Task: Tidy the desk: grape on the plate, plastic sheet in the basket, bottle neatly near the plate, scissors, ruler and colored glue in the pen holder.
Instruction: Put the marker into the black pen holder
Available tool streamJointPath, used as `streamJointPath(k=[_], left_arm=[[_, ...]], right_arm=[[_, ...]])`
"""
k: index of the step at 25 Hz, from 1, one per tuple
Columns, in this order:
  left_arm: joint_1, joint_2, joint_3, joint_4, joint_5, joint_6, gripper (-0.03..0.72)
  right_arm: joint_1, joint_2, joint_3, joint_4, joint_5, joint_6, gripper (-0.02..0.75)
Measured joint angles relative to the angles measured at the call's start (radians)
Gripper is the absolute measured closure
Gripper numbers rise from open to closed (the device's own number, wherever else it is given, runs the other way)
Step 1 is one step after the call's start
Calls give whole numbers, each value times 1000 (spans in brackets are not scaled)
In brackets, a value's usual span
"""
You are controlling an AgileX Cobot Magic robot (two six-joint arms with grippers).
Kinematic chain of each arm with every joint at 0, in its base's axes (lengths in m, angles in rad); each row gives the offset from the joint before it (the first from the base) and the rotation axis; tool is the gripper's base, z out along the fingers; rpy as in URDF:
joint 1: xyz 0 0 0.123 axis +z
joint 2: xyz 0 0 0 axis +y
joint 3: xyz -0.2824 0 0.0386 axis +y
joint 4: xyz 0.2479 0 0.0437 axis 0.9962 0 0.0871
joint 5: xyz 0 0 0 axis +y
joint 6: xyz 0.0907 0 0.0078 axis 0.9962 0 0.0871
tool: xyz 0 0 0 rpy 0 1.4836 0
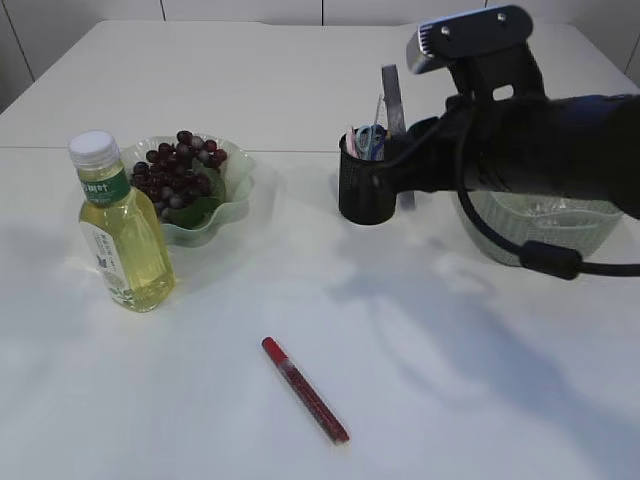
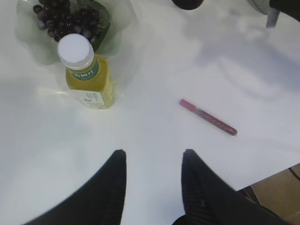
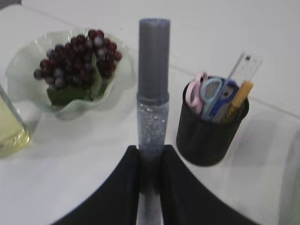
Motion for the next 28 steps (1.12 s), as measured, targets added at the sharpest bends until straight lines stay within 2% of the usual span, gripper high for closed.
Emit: streamJointPath(k=[2, 5, 13, 22, 28], left_arm=[[0, 0, 0, 0, 0, 0, 398], [0, 0, 0, 0, 0, 0, 398], [0, 0, 0, 44, 0, 0, 398], [0, 0, 0, 57, 0, 0, 398], [0, 0, 0, 57, 0, 0, 398]], right_arm=[[-15, 18, -3, -2, -74, 0, 619], [-47, 58, -56, 10, -104, 0, 619], [-126, 263, -275, 27, -190, -1, 619], [-135, 509, -493, 49, -217, -1, 619], [-141, 563, -520, 51, -223, -14, 619]])
